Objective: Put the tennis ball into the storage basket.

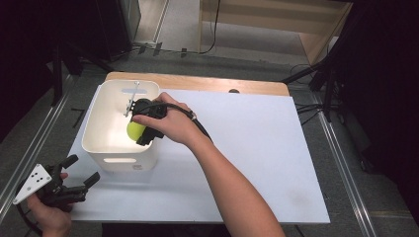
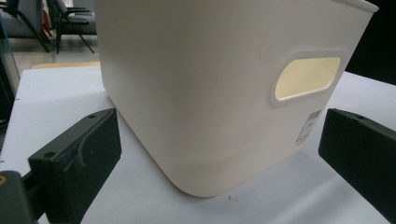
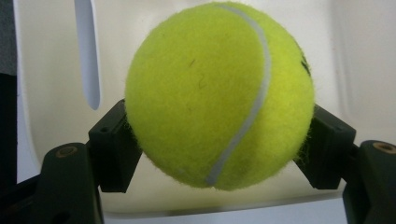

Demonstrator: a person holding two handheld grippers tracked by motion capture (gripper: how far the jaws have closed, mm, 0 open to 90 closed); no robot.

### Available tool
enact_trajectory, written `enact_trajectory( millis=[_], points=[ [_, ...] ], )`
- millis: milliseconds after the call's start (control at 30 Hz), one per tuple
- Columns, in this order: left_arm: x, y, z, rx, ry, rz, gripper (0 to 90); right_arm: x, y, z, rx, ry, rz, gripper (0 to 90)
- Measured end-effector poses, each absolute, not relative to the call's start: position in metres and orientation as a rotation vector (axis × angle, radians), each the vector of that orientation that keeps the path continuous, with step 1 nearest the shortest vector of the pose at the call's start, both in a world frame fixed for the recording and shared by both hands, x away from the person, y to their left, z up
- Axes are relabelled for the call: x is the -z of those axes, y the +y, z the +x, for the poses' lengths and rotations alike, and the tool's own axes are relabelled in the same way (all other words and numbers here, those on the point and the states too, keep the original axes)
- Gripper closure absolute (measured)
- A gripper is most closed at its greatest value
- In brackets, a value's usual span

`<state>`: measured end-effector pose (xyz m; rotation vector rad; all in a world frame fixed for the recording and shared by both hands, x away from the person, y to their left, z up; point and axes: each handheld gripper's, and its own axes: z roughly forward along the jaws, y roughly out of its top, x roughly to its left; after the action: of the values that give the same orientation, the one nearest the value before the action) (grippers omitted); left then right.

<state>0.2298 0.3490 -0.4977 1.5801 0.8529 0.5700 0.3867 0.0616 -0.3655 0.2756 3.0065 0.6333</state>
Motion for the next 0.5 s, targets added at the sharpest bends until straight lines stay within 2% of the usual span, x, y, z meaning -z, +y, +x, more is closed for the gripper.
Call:
enact_trajectory(
  millis=[200,233,300,500],
  points=[
    [0.498,0.349,0.23,-0.571,0.85,1.583,0.0,0.369,0.061,0.386,-0.631,2.995,0.267,22.7],
    [0.498,0.349,0.23,-0.573,0.85,1.582,0.0,0.369,0.06,0.386,-0.639,2.978,0.258,20.4],
    [0.498,0.349,0.23,-0.574,0.85,1.582,0.0,0.366,0.059,0.384,-0.688,2.967,0.269,9.5],
    [0.498,0.349,0.23,-0.574,0.85,1.581,0.0,0.349,0.049,0.384,-0.844,2.906,0.337,9.5]
  ],
)
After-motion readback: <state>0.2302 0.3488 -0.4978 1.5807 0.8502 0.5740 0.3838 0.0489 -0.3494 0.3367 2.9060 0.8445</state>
